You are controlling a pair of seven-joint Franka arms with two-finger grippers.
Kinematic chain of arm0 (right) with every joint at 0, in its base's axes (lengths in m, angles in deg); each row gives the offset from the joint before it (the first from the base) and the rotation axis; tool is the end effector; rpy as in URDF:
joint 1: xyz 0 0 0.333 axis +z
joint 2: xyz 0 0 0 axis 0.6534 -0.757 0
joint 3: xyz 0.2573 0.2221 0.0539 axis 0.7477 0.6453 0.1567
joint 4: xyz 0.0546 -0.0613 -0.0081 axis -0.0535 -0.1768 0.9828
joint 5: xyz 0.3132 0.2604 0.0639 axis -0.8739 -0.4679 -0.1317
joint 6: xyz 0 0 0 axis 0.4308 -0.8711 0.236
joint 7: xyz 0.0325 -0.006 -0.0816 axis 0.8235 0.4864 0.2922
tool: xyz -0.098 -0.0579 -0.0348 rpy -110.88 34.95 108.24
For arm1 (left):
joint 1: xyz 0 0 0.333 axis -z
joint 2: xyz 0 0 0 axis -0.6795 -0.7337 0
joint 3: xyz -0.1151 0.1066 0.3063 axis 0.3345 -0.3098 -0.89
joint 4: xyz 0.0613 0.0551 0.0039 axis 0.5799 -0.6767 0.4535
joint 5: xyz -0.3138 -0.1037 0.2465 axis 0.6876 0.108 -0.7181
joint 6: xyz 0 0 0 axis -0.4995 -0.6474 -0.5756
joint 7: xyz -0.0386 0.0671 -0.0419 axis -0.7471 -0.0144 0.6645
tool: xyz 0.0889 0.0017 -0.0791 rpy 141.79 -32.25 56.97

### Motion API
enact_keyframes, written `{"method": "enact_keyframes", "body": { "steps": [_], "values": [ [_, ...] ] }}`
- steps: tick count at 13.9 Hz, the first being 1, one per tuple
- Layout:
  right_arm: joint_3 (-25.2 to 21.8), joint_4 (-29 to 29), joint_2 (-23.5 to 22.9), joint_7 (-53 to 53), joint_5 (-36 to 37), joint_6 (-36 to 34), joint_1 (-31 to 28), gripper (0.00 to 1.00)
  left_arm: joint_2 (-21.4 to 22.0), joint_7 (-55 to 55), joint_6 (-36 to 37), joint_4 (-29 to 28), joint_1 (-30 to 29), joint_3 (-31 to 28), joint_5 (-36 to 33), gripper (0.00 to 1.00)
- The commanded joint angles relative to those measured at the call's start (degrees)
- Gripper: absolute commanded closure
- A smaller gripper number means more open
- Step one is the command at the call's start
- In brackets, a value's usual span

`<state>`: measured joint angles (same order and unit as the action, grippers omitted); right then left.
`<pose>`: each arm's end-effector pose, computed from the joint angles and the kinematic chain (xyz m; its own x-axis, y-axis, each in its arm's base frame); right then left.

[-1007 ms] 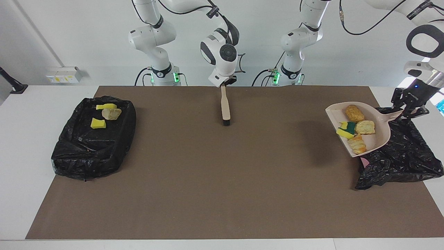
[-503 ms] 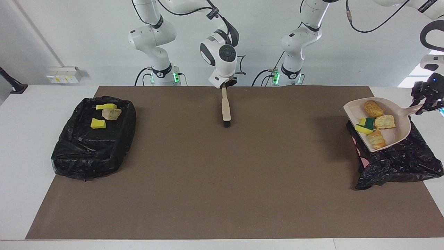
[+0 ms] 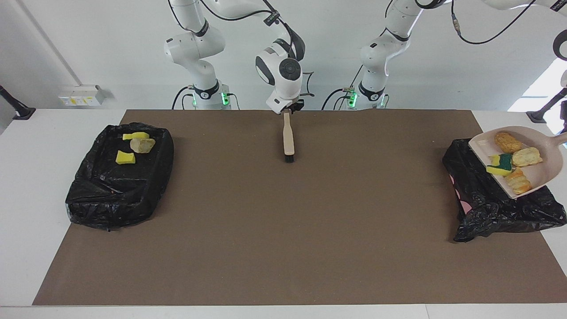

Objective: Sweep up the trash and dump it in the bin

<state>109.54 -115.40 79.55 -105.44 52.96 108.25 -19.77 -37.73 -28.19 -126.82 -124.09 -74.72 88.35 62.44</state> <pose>0.3470 0.3872 0.3513 0.9532 -0.0010 -0.3024 -0.0150 -0.9989 -0.0441 0.5889 0.3379 0.5761 -0.0199 -0.9047 -0.4256 -0.9885 0.0815 -0.1272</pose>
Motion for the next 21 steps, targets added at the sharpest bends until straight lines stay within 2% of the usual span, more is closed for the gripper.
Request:
{"method": "enact_keyframes", "body": {
  "steps": [1,4,7,10,11,12,15,17,21],
  "values": [
    [0.27,4.66,-0.42,0.16,4.93,0.00,-5.45,0.00,1.46,2.11,-4.59,-4.31,1.68,-0.28,-5.69,1.00],
    [0.36,9.76,-0.59,0.43,8.29,-0.09,-12.58,0.00,2.95,8.78,-6.09,-7.92,4.74,-0.19,-15.27,1.00],
    [0.36,12.84,-0.33,0.43,11.88,-0.44,-15.49,0.00,3.31,9.50,-7.32,-8.46,5.19,-0.28,-21.25,1.00],
    [0.01,13.73,0.20,0.25,16.19,-1.06,-16.89,0.00,5.24,17.39,-6.10,-8.72,6.77,-0.19,-33.19,1.00],
    [-0.26,13.90,0.55,0.25,17.16,-1.23,-17.59,0.00,5.59,18.02,-6.18,-8.63,6.69,-0.28,-34.79,1.00],
    [-1.91,13.90,1.25,0.25,17.86,-1.84,-17.51,0.00,5.77,18.11,-6.27,-8.28,6.34,-0.28,-34.98,1.00],
    [-11.30,15.21,2.04,2.35,18.14,-2.99,-16.99,0.00,7.52,19.42,-5.40,-8.10,6.78,0.07,-33.58,1.00],
    [-16.40,18.28,2.04,9.53,17.96,-4.04,-17.25,0.00,7.70,23.71,-2.25,-8.02,8.96,0.25,-30.87,1.00],
    [-23.18,24.52,2.13,19.31,18.14,-9.65,-17.78,0.00,7.44,35.21,4.43,-6.79,13.62,0.25,-23.83,1.00]
  ]
}}
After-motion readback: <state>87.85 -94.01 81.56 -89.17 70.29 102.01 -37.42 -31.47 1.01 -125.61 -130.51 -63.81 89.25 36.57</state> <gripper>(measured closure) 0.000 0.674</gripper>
